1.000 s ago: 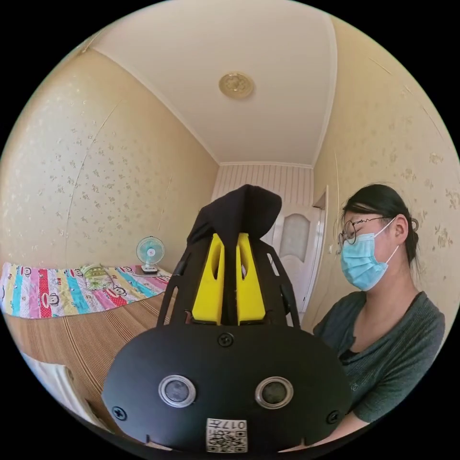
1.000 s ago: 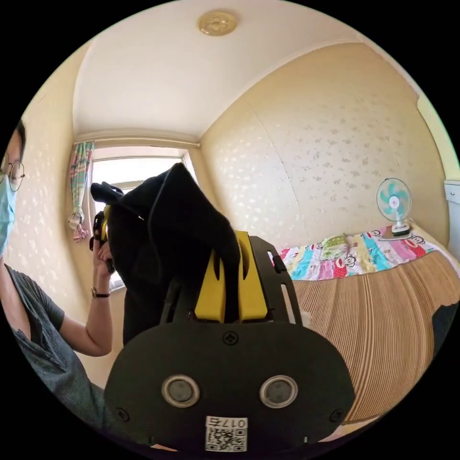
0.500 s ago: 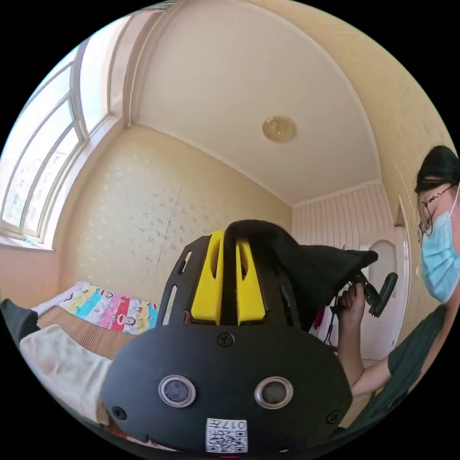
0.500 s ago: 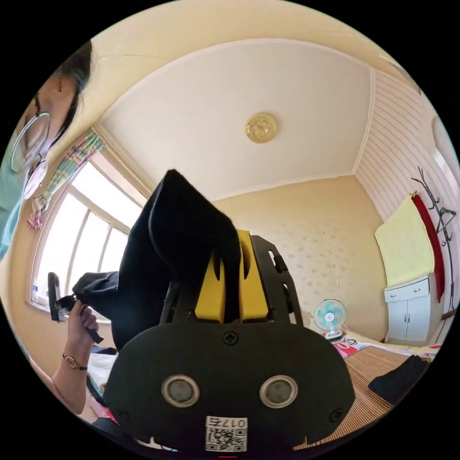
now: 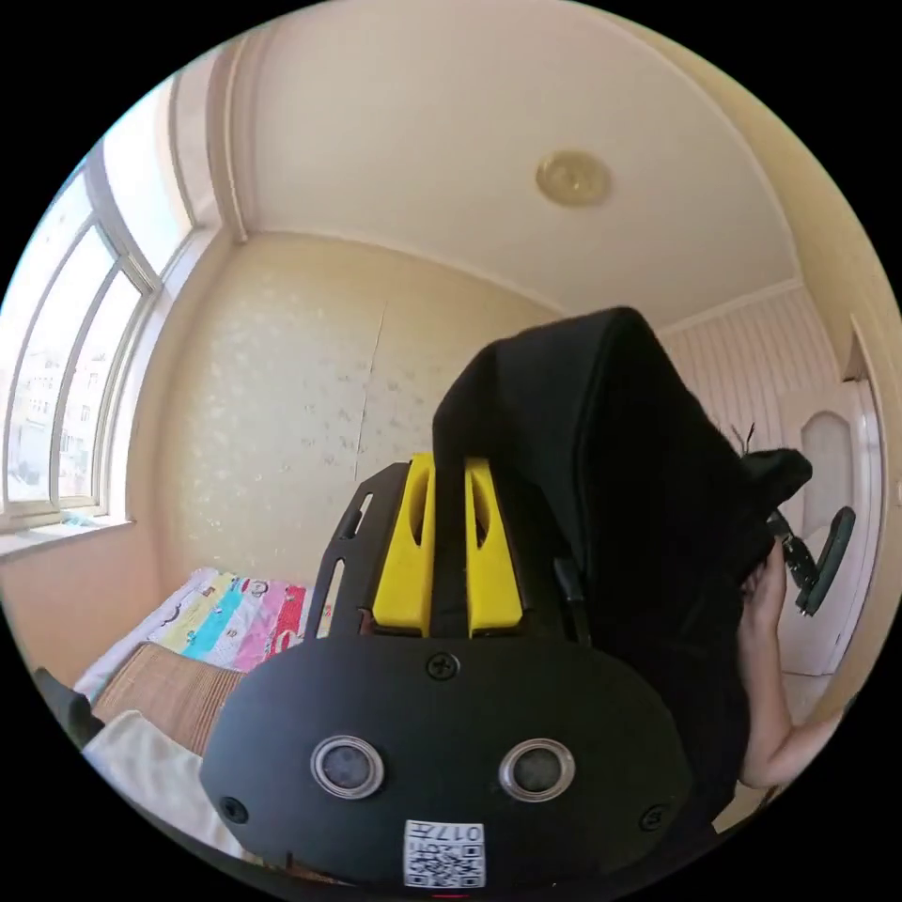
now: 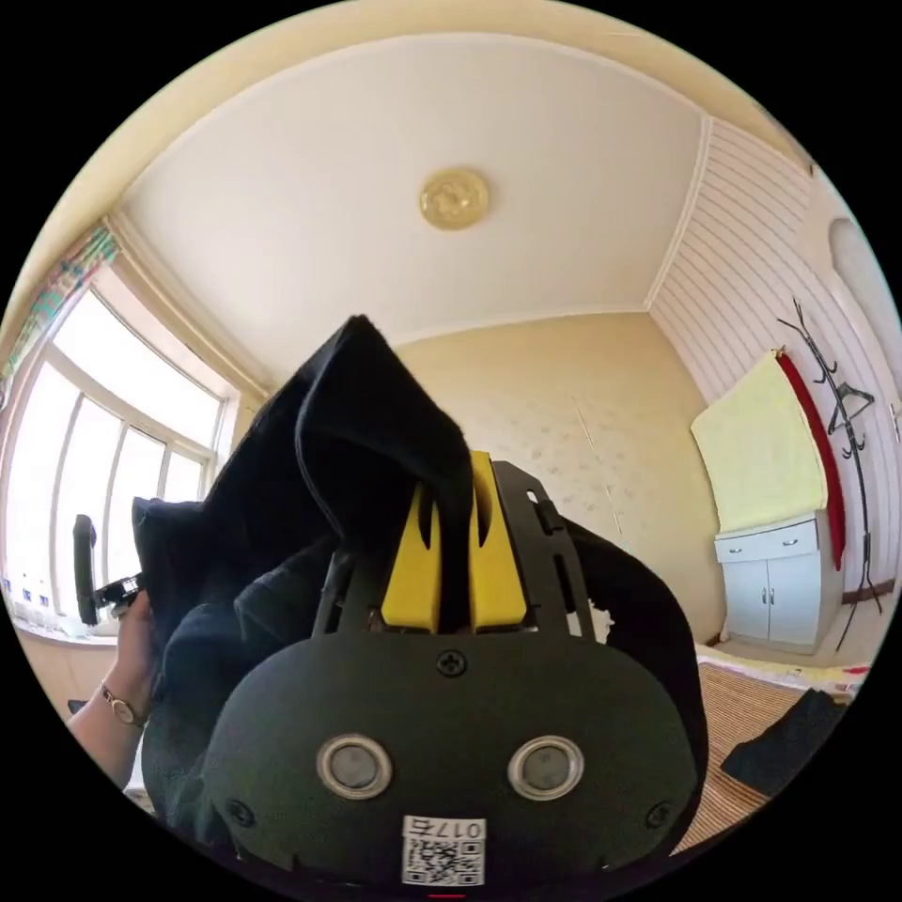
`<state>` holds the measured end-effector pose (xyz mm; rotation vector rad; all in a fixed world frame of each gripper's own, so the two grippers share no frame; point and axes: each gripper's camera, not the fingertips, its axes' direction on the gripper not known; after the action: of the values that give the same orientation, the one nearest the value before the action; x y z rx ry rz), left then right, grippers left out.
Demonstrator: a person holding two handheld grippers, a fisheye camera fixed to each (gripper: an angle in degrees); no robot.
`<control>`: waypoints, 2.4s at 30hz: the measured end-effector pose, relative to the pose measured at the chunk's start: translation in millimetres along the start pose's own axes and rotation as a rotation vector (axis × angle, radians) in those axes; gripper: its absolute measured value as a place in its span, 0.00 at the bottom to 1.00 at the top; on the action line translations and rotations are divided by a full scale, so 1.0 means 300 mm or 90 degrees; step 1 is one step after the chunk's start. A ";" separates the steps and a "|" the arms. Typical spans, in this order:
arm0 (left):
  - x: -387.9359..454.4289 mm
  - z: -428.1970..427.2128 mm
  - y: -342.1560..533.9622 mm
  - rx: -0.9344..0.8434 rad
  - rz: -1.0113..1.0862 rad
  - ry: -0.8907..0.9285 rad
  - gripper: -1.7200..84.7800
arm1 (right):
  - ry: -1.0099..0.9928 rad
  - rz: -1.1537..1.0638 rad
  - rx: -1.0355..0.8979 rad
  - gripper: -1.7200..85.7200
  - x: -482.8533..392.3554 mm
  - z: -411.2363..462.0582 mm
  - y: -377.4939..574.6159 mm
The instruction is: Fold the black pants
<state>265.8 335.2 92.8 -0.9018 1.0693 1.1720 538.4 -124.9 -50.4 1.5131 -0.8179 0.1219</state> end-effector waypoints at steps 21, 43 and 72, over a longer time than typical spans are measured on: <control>-0.545 0.354 2.154 -0.545 -0.094 0.021 0.13 | -0.426 0.199 -0.876 0.13 -0.073 0.314 2.512; -0.596 -0.099 2.518 -0.620 -0.155 0.033 0.15 | -0.227 -0.006 -0.822 0.06 -0.047 -0.186 2.313; -0.657 -0.557 2.446 -0.621 -0.244 0.096 0.17 | 0.106 -0.102 -0.831 0.16 0.005 -0.440 2.280</control>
<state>-495.3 256.3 233.2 -1.8753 0.3446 1.2972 215.8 66.9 536.5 0.3124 -0.4416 -0.3517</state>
